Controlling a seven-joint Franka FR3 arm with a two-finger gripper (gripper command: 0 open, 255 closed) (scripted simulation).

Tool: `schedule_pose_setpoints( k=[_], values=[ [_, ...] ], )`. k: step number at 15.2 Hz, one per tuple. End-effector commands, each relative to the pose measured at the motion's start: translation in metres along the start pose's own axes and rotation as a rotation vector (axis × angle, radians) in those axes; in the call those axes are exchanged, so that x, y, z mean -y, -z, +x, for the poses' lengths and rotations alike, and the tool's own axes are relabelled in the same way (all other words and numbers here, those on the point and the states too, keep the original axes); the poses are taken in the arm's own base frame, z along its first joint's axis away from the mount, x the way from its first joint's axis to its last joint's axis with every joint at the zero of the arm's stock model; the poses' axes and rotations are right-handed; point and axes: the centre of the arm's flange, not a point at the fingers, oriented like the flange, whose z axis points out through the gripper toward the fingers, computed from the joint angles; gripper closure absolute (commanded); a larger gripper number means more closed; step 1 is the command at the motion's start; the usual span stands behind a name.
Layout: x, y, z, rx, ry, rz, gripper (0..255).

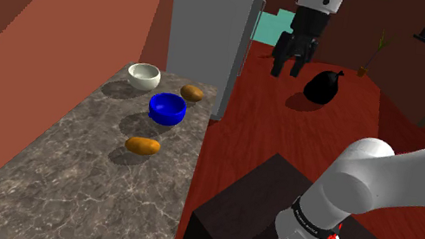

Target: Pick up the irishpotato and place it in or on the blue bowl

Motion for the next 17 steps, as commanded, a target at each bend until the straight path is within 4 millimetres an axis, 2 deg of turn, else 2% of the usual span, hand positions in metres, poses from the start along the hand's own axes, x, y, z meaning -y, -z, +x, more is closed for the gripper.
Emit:
schedule_pose_setpoints(
  k=[1, 17],
  values=[
    [0.0, 0.0, 0.0, 0.0, 0.0, 0.0, 0],
    [0.125, -0.157, 0.103, -0.073, 0.316, -0.285, 0]
  ],
)
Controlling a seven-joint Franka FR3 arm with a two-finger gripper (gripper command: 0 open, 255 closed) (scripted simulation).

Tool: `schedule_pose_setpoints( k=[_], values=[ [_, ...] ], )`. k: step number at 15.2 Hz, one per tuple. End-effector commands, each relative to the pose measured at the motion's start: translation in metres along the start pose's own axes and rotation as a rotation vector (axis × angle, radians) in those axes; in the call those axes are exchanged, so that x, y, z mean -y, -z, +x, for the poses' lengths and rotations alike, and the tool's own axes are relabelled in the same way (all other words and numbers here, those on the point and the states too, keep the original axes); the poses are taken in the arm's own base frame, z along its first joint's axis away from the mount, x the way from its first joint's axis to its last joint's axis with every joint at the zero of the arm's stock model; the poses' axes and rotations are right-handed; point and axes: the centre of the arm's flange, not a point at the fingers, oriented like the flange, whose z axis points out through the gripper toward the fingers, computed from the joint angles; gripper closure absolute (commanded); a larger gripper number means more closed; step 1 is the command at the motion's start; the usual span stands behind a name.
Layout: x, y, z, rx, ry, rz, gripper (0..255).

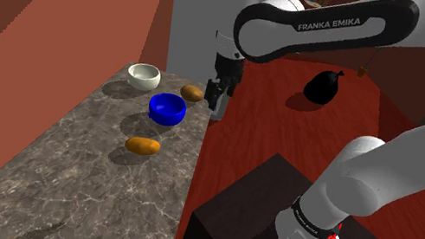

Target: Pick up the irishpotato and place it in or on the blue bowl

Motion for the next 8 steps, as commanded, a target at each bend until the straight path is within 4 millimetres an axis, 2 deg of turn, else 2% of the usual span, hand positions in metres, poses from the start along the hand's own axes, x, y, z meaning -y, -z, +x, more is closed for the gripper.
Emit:
schedule_pose_setpoints(
  k=[1, 8],
  values=[
    [0.019, -0.02, 0.015, -0.011, 0.041, -0.036, 0],
    [0.075, -0.087, 0.062, -0.044, 0.18, -0.16, 0]
  ],
)
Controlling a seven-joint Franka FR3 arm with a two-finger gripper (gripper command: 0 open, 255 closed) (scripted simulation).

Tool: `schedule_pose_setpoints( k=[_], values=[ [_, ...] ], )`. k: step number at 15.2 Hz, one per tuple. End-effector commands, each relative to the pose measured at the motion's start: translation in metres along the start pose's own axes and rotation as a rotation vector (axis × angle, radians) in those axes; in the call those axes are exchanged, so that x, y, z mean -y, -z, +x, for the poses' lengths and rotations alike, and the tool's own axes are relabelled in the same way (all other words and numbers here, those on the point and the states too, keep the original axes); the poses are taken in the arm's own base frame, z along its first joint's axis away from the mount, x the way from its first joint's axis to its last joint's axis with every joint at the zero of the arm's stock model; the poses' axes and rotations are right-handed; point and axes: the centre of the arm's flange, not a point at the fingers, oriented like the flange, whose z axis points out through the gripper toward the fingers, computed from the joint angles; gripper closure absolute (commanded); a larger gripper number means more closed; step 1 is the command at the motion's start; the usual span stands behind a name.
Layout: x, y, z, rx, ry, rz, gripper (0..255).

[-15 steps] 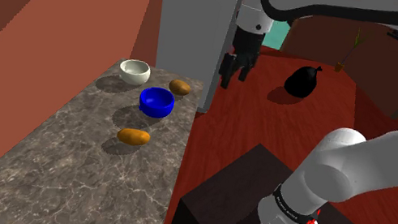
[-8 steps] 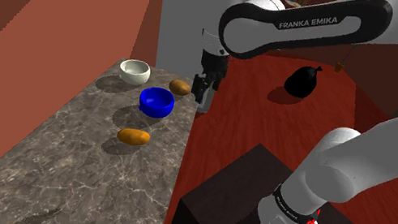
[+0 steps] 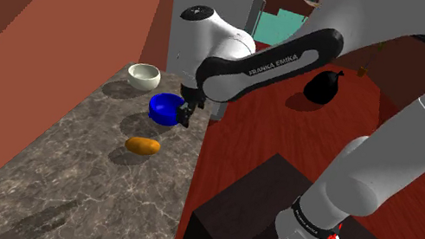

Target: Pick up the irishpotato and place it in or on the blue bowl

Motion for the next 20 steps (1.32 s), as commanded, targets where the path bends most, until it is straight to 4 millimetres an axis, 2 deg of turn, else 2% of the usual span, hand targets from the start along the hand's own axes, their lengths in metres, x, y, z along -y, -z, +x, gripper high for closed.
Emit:
schedule_pose_setpoints(
  k=[1, 17, 18, 20],
  values=[
    [0.015, -0.017, 0.012, -0.012, 0.042, -0.036, 0],
    [0.139, -0.178, 0.113, -0.085, 0.358, -0.321, 0],
    [0.143, -0.184, 0.116, -0.088, 0.37, -0.332, 0],
    [0.14, -0.194, 0.117, -0.088, 0.37, -0.332, 0]
  ],
)
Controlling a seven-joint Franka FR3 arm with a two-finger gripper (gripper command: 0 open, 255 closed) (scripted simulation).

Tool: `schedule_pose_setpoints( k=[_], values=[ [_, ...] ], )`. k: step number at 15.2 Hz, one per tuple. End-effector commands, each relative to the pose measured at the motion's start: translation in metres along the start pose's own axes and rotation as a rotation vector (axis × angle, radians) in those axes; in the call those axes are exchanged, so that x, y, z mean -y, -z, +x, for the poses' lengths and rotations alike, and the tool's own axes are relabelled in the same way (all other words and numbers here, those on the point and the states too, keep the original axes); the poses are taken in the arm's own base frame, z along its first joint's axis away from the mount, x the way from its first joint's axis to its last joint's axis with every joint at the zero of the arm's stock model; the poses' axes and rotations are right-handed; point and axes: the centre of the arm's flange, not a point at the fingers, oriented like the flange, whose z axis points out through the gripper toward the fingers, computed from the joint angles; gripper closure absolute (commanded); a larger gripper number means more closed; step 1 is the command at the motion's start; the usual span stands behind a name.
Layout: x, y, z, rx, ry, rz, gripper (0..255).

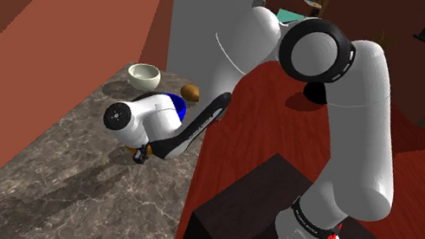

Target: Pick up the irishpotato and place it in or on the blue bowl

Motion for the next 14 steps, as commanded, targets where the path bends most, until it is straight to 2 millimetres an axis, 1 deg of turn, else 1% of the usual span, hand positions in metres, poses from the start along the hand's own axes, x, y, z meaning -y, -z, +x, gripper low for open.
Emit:
schedule_pose_setpoints(
  k=[1, 6, 13, 14],
  values=[
    [0.001, -0.012, 0.0, -0.002, 0.004, -0.005, 0],
    [0.001, -0.036, 0.0, -0.002, 0.004, -0.005, 0],
    [0.001, -0.036, 0.0, -0.002, 0.004, -0.005, 0],
    [0.001, -0.036, 0.0, -0.002, 0.004, -0.005, 255]
  ],
)
